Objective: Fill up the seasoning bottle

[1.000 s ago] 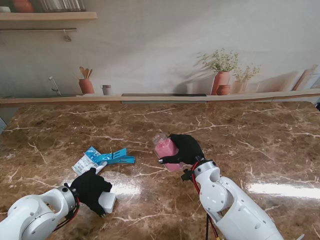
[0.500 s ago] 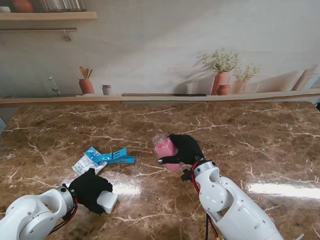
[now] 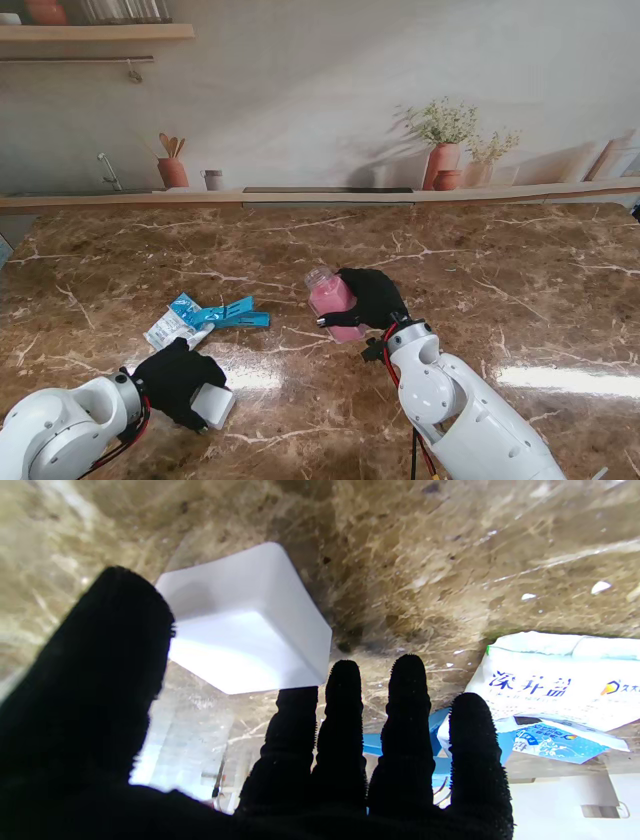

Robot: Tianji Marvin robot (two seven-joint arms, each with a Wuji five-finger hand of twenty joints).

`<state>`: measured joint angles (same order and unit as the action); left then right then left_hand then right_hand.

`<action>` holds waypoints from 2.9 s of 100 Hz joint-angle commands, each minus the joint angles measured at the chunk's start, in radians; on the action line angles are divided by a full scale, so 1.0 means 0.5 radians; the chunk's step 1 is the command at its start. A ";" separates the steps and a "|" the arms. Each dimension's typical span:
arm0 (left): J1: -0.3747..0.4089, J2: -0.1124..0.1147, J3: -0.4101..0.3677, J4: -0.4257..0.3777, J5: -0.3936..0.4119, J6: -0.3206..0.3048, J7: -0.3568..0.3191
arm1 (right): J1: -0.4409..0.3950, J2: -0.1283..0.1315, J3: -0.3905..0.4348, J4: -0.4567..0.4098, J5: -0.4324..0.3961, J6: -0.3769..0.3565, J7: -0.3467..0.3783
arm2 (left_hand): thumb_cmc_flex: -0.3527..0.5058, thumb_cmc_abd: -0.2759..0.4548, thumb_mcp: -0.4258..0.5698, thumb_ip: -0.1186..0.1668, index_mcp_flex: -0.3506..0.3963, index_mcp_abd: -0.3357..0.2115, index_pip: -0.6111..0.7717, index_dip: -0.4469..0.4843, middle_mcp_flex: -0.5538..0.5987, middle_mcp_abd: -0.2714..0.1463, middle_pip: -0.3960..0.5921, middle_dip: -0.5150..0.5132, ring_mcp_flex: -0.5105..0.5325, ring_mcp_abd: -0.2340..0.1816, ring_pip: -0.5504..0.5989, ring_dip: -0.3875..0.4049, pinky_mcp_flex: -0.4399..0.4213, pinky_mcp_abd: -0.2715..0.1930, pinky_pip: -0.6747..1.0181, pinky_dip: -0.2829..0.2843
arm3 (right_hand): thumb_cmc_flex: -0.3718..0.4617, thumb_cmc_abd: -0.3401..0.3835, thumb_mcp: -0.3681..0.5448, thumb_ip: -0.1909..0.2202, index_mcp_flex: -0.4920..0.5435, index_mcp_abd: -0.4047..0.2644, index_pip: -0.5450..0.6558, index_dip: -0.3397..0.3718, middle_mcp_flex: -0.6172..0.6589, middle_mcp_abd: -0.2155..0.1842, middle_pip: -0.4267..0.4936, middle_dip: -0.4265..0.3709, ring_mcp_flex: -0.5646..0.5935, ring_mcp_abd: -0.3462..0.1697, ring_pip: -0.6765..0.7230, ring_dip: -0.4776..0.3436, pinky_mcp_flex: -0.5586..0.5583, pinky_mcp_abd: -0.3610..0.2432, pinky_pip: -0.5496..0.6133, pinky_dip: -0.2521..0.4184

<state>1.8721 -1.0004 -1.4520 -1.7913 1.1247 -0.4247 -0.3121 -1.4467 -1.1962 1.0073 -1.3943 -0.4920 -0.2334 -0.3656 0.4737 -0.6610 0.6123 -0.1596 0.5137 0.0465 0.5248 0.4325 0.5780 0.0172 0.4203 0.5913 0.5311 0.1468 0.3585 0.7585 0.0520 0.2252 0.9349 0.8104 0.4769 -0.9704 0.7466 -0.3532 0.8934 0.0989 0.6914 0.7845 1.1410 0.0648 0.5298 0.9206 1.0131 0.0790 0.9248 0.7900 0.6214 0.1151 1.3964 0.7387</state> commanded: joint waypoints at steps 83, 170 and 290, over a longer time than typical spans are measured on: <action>-0.011 -0.124 -0.038 -0.271 -0.572 0.504 0.362 | 0.271 -0.152 -0.120 0.576 0.368 -0.468 -0.098 | 0.052 0.328 -0.421 0.168 -0.021 0.014 -0.182 -0.080 -0.180 0.033 -0.228 -0.255 -0.291 -0.018 -0.137 -0.122 -0.147 -0.144 -0.252 0.018 | 0.381 0.166 1.188 0.195 -0.383 -0.639 0.081 0.030 -0.456 -0.451 -0.013 -0.099 -0.380 -0.281 -0.447 0.016 -0.392 -0.120 -0.516 -0.011; -0.248 -0.141 0.141 -0.131 -0.627 0.637 0.456 | 0.563 -0.273 -0.291 1.169 0.674 -0.580 0.060 | 0.059 0.365 -0.419 0.180 -0.016 0.022 -0.190 -0.078 -0.187 0.038 -0.222 -0.280 -0.313 -0.024 -0.163 -0.155 -0.158 -0.123 -0.291 0.008 | 0.240 0.241 1.242 0.472 -0.742 -0.478 -0.224 0.080 -0.952 -0.439 0.063 -0.532 -0.595 -0.345 -0.517 -0.162 -0.532 -0.092 -0.739 0.009; -0.262 -0.145 0.121 -0.088 -0.608 0.628 0.494 | 0.301 -0.070 -0.020 0.679 0.487 -0.496 0.246 | 0.057 0.359 -0.426 0.178 -0.024 0.028 -0.195 -0.069 -0.185 0.036 -0.221 -0.272 -0.295 -0.024 -0.157 -0.155 -0.156 -0.120 -0.296 0.029 | -0.439 0.066 0.835 0.312 -1.336 -0.015 -1.184 -0.429 -1.779 -0.196 -0.454 -0.991 -1.550 -0.248 -1.134 -0.681 -1.181 -0.240 -1.555 -0.007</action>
<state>1.7398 -1.0695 -1.3861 -1.8425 0.8196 -0.1150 -0.0692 -1.2738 -1.2553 0.9800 -1.0344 -0.2493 -0.4857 -0.2666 0.4979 -0.5052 0.4173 -0.1052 0.5145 0.0509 0.4308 0.4102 0.5147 0.0300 0.3226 0.4606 0.4094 0.1468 0.3068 0.6901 -0.0088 0.1719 0.8070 0.8206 0.2854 -0.9481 1.1737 -0.1862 0.2440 0.0917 0.1114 0.5840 0.2645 -0.0299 0.3301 0.4500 0.2795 -0.0353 0.3888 0.4808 0.0502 0.0330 0.6617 0.7236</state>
